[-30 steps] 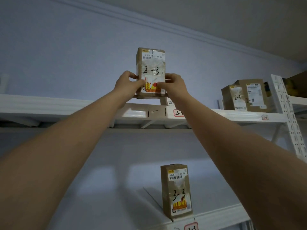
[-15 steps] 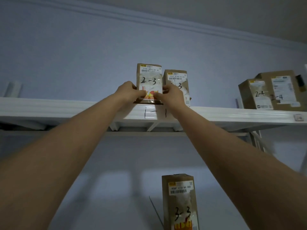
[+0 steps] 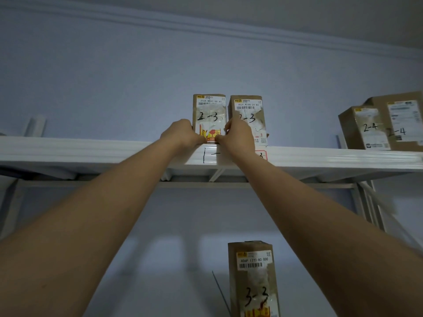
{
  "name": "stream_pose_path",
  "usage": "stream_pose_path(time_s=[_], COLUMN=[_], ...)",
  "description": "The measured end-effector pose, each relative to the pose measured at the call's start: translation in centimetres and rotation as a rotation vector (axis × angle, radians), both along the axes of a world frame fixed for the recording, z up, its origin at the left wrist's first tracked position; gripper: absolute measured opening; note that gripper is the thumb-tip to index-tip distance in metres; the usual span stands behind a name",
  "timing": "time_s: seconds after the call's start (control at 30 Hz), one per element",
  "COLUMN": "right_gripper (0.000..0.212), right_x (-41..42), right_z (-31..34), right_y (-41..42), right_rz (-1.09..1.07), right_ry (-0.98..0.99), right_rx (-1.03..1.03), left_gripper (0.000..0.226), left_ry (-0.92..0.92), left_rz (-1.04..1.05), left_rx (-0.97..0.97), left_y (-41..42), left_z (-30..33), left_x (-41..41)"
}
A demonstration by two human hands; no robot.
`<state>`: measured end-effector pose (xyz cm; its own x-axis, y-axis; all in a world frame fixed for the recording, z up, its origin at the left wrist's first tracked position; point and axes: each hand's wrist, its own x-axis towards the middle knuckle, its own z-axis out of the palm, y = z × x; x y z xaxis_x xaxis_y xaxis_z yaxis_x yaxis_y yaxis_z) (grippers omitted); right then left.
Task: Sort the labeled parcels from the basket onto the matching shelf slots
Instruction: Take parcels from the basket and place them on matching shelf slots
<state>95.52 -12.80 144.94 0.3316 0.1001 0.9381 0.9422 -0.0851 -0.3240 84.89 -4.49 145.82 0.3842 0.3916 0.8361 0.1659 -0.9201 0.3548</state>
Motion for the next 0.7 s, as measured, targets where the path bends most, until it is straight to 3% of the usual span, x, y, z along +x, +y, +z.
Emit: stream_pose_path(time_s=[0.17, 0.37, 0.57, 0.7], right_gripper=[0.021, 0.012, 0.017, 0.025], right_x=[0.0, -0.4, -1.5, -4.6], right_z=[0.2, -0.1, -1.2, -2.2], right_y=[0.7, 1.0, 0.1, 0.2], right_rz=[-0.079, -0.115, -0.045, 0.032], right_ry=[0.015, 0.040, -0.015, -0.197], right_rx=[-0.028, -0.054, -0.039, 0.018], left_gripper=[0.044, 0.029, 0.032, 0.034], left_ry=[0.005, -0.057, -0.123, -0.221], left_rz=[0.111, 0.180, 0.181, 0.176], left_rx=[0.035, 0.046, 0.021, 0.069], left_y=[0.0, -0.3, -0.6, -0.2], left_z=[0.1, -0.1, -0.5, -2.0], left_x=[0.1, 0.4, 0.2, -2.3])
